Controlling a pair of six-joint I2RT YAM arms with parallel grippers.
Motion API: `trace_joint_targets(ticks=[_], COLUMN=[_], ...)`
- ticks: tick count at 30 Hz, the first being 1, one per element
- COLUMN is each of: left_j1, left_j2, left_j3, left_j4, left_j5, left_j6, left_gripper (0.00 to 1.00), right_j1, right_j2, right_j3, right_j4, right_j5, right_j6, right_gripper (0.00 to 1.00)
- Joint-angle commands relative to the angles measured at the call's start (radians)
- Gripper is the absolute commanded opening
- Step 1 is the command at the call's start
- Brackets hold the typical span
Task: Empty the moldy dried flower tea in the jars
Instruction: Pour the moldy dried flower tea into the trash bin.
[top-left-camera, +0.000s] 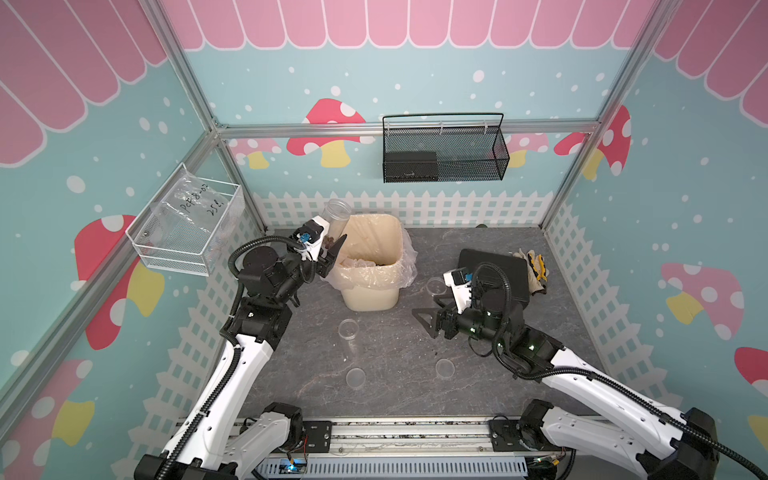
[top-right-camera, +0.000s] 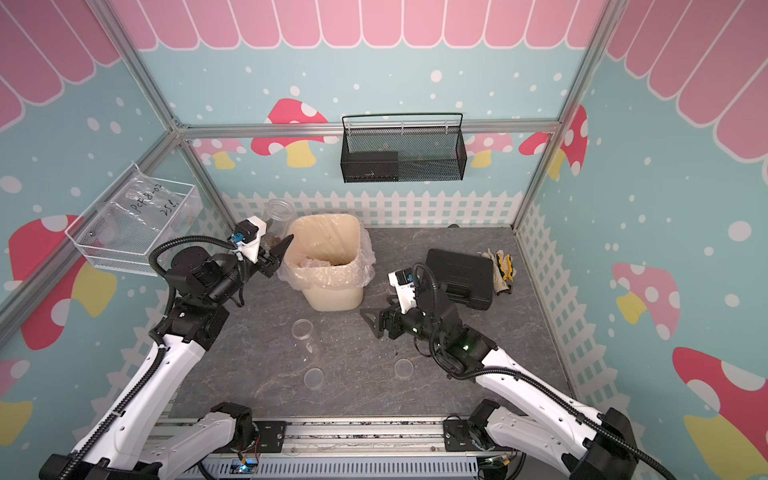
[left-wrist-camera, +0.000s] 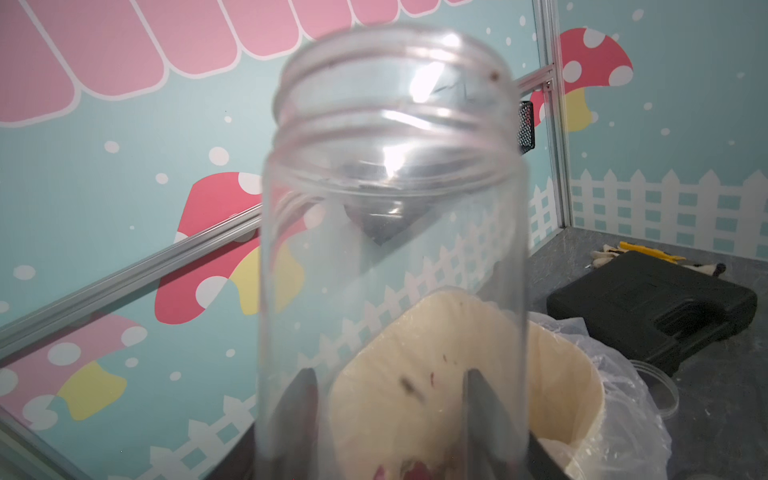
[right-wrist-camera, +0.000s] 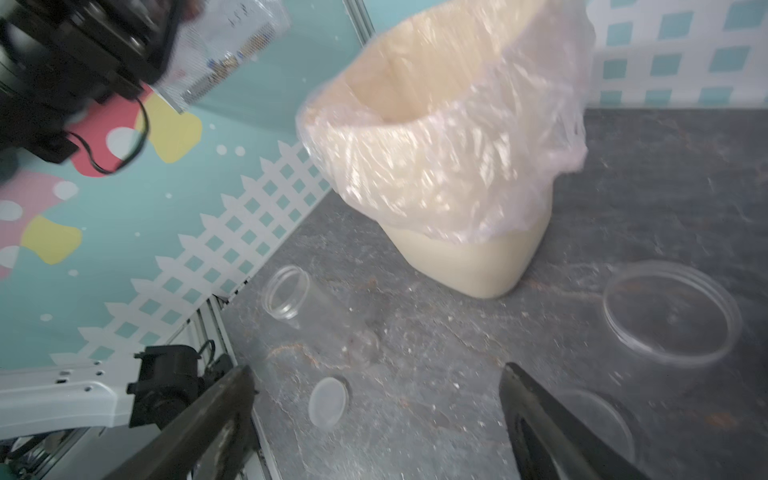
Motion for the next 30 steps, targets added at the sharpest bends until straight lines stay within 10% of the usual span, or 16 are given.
trace_joint_targets(ticks=[1, 15, 30], left_j1=[-0.002, -0.012, -0.035], left_j2=[-0.018, -0.028, -0.001], left_j3=[-0.016, -0.032, -0.003], left_j4=[-0.065, -0.171, -0.209], left_j5=[0.057, 0.071, 0.048], left_j6=[0.182, 0.446, 0.475], left_gripper=[0.0, 0.0, 0.0], right_j1=[0.008, 0.008, 0.011], right_j2=[0.085, 0.539, 0.753], right_j3=[0.184, 0.932, 1.168], right_j4=[-0.034, -0.252, -0.368], right_j5=[-0.077, -0.226, -0.379], right_j6=[-0.033, -0.052, -0.013], right_gripper=[0.92, 0.64, 0.48])
